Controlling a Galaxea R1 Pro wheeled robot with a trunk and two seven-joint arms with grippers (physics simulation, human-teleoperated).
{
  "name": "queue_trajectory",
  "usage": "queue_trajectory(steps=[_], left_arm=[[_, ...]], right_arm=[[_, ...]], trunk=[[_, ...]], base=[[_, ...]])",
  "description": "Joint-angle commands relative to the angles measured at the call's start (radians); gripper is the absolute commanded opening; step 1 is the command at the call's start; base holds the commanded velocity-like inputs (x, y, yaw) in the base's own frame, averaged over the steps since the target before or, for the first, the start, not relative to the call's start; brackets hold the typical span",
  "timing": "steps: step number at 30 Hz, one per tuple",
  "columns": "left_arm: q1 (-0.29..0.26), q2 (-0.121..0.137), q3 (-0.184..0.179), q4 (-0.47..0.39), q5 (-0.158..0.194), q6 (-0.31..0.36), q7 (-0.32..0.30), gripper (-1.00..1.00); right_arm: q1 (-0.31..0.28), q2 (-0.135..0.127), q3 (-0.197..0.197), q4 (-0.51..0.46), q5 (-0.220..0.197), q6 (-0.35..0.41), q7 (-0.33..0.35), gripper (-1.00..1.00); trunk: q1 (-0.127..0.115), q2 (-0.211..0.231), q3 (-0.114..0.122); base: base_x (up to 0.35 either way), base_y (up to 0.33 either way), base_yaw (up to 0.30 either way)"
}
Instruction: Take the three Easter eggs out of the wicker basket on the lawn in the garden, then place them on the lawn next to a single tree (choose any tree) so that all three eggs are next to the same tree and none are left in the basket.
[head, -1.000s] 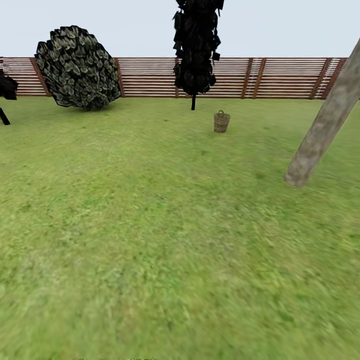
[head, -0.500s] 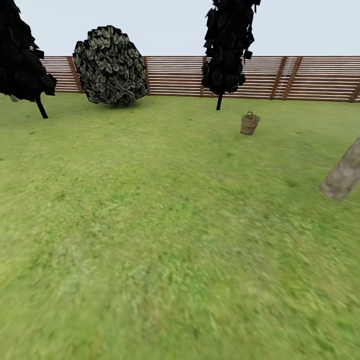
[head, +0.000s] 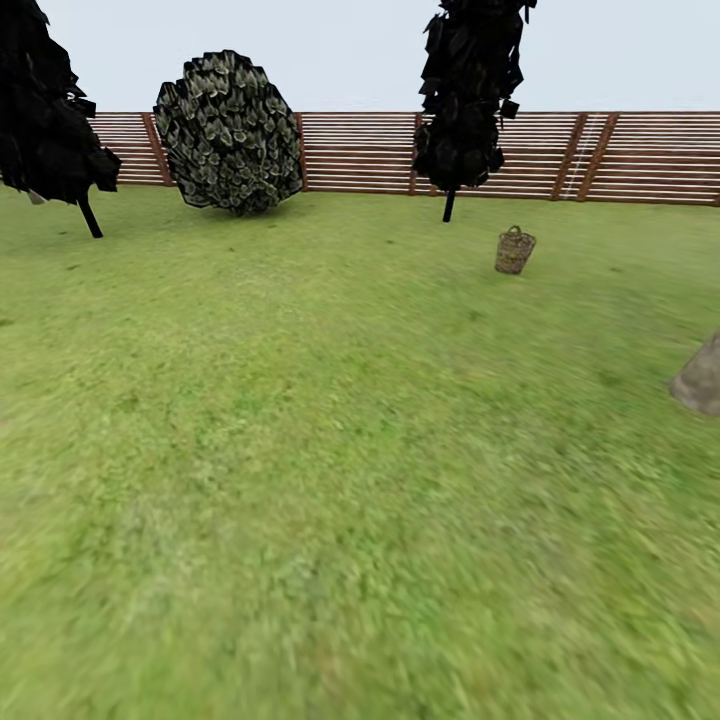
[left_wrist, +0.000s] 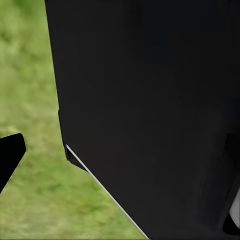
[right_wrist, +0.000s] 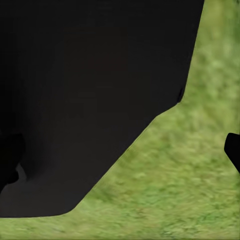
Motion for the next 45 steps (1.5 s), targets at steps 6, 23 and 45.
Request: queue_trajectory(steps=[6, 23, 45], left_arm=[[0.0, 0.0, -0.001, -0.001, -0.002, -0.011, -0.003, 1.0], [0.0, 0.001, -0.001, -0.001, 0.0, -0.021, -0.003, 1.0], [0.0, 0.001, 0.0, -0.001, -0.002, -0.057, -0.003, 1.0]], right_arm=[[0.0, -0.002, -0.006, 0.0, -0.004, -0.005, -0.003, 1.0], [0.0, 0.001, -0.013, -0.002, -0.012, -0.007, -0.002, 1.0], [0.0, 0.001, -0.012, -0.002, -0.013, -0.007, -0.002, 1.0]], trunk=[[0.001, 0.0, -0.001], [0.001, 0.0, -0.001], [0.001, 0.0, -0.001]], base=[[0.309, 0.151, 0.001], [0.315, 0.141, -0.062], [0.292, 0.211, -0.036]])
